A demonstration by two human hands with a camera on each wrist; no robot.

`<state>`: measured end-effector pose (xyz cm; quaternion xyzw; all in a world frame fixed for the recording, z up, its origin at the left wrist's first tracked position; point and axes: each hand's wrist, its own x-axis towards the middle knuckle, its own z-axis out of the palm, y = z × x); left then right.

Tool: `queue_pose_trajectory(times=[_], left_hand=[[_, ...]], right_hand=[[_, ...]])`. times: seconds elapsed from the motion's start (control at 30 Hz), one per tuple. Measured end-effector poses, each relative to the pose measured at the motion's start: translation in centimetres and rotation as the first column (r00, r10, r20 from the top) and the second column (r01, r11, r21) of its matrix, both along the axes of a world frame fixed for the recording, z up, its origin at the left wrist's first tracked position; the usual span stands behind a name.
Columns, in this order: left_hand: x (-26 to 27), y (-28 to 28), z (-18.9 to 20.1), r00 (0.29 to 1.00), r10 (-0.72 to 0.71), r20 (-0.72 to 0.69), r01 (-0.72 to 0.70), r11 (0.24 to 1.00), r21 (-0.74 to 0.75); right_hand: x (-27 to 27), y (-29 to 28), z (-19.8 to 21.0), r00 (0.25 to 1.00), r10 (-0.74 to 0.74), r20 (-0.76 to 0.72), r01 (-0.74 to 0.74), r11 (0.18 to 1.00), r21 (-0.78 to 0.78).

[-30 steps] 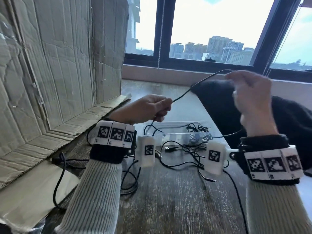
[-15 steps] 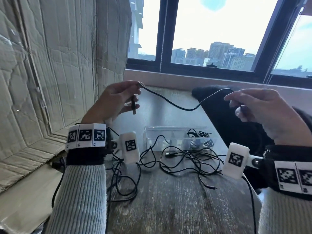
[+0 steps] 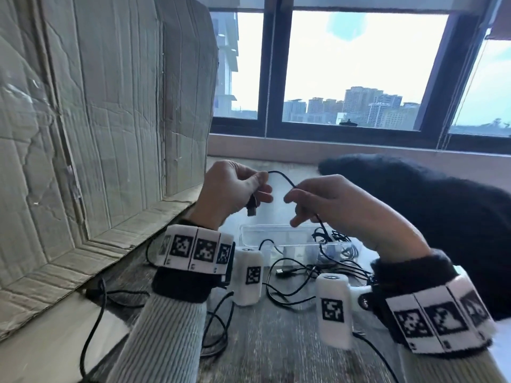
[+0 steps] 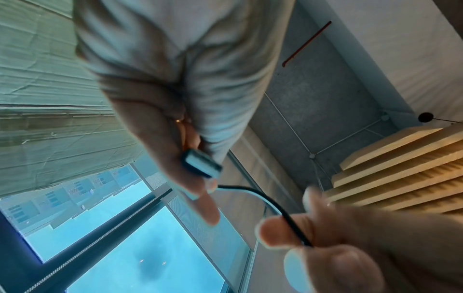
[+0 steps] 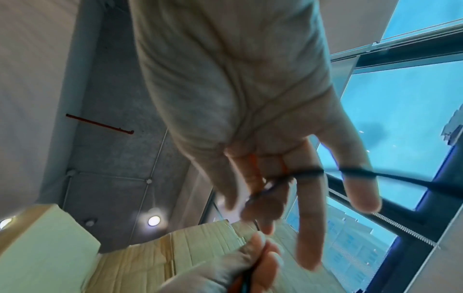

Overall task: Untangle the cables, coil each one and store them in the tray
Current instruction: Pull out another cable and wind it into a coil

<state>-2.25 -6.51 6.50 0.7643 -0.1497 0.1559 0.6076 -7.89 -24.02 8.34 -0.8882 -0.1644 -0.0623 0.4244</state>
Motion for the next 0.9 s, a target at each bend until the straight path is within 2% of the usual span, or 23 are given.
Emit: queue_pose_trajectory(times=[0.07, 0.13, 0.23, 0.33, 0.43, 0.57, 0.7, 0.9], left_hand=[[0.2, 0.2, 0.1, 0.998, 0.062, 0.003, -0.061, 0.993, -0.105], [0.2, 0.8, 0.5, 0.998, 0.032, -0.055, -0.045, 0.969, -0.245], [-0.3, 0.6, 1.0, 0.963, -0.206, -0.171, 0.108, 0.883, -0.456], [-0.7, -0.9, 1.3, 0.899, -0.380, -0.216, 0.189, 0.783, -0.592], [-0.6, -2.4, 0.9, 0.859, -0.445, -0.254, 0.269, 0.814, -0.515], [-0.3, -3.5, 0.4, 0.881, -0.402, -0.251, 0.248, 0.842, -0.480], [-0.1, -3.4, -0.2, 0.868, -0.450, -0.211, 0.328, 0.838, -0.436], [0.0, -2.8, 0.0, 0.857, -0.480, -0.185, 0.361, 0.817, -0.451]], right_hand=[[0.7, -0.5, -0.3, 0.992, -0.109, 0.066, 0.108, 0.994, 0.014], [1.4, -1.1, -0.4, 0.974, -0.201, 0.109, 0.193, 0.978, 0.075], [1.9, -1.2, -0.8, 0.945, -0.255, 0.203, 0.211, 0.953, 0.215], [2.3, -0.7, -1.3, 0.925, -0.264, 0.274, 0.197, 0.948, 0.249], [2.6, -0.3, -1.6, 0.913, -0.267, 0.308, 0.192, 0.948, 0.254], [2.9, -0.3, -1.9, 0.931, -0.214, 0.297, 0.158, 0.966, 0.203], [2.9, 0.1, -2.2, 0.949, -0.139, 0.285, 0.103, 0.985, 0.138], [3.4, -0.3, -2.3, 0.922, -0.261, 0.285, 0.207, 0.956, 0.208]])
